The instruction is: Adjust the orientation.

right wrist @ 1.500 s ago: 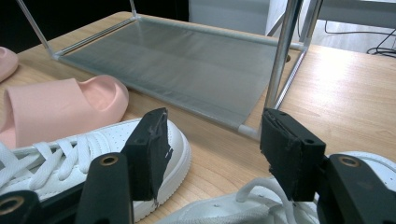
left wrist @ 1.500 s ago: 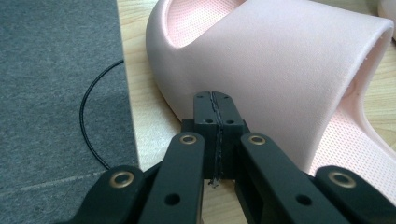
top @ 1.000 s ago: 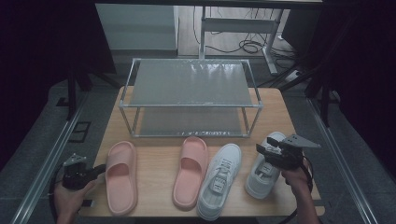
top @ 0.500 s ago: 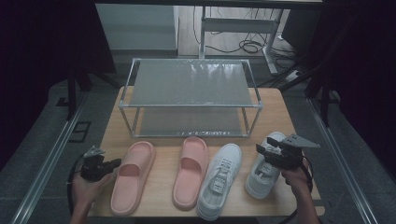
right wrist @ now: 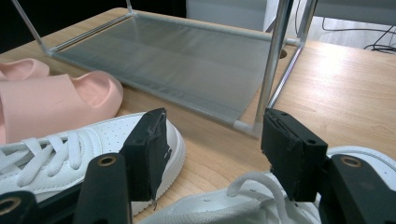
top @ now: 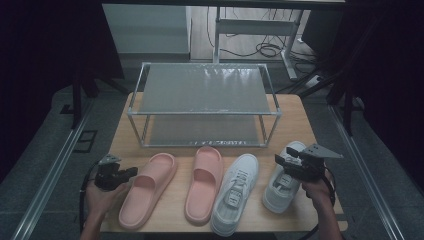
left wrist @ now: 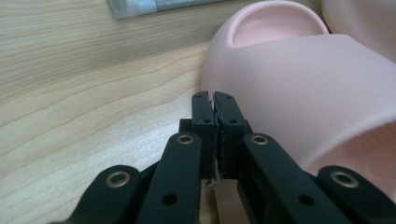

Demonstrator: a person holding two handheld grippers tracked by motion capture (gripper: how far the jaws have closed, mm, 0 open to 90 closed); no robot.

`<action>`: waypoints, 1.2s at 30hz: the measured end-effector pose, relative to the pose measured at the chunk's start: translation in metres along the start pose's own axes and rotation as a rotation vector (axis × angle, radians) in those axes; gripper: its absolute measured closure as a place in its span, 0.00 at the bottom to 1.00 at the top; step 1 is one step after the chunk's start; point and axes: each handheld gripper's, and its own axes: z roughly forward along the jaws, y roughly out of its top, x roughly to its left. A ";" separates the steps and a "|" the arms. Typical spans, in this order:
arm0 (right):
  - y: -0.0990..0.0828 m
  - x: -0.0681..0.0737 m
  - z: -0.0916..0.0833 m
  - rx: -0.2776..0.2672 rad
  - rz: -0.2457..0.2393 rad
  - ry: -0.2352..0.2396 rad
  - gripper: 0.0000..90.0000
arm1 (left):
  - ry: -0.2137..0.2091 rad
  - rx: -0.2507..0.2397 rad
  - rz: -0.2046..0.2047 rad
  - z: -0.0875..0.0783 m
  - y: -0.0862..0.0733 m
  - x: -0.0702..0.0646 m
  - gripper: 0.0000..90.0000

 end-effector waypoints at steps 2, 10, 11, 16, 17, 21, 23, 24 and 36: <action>0.000 0.000 -0.001 -0.003 0.002 -0.002 0.46 | 0.001 -0.007 0.005 -0.007 -0.002 -0.001 0.99; 0.001 -0.002 -0.004 -0.010 0.005 -0.006 0.46 | -0.008 -0.023 0.013 -0.026 -0.011 -0.006 1.00; 0.001 -0.002 -0.004 -0.011 0.005 -0.007 0.46 | -0.010 -0.024 0.015 -0.028 -0.013 -0.007 1.00; 0.001 -0.001 -0.005 -0.014 0.005 -0.008 0.46 | -0.020 -0.021 0.038 -0.039 -0.022 -0.015 1.00; 0.002 -0.001 -0.005 -0.012 0.004 -0.008 0.46 | -0.036 -0.028 0.045 -0.044 -0.024 -0.019 1.00; 0.002 0.000 -0.005 -0.013 0.001 -0.008 0.46 | -0.046 -0.032 0.060 -0.049 -0.026 -0.026 1.00; 0.001 0.000 -0.004 -0.011 -0.001 -0.007 0.46 | -0.052 -0.026 0.068 -0.049 -0.026 -0.030 1.00; 0.001 0.000 -0.004 -0.011 -0.001 -0.007 0.46 | -0.056 -0.023 0.073 -0.048 -0.026 -0.032 1.00; 0.001 -0.001 -0.005 -0.010 0.001 -0.008 0.46 | -0.057 0.017 0.080 -0.029 -0.027 -0.036 1.00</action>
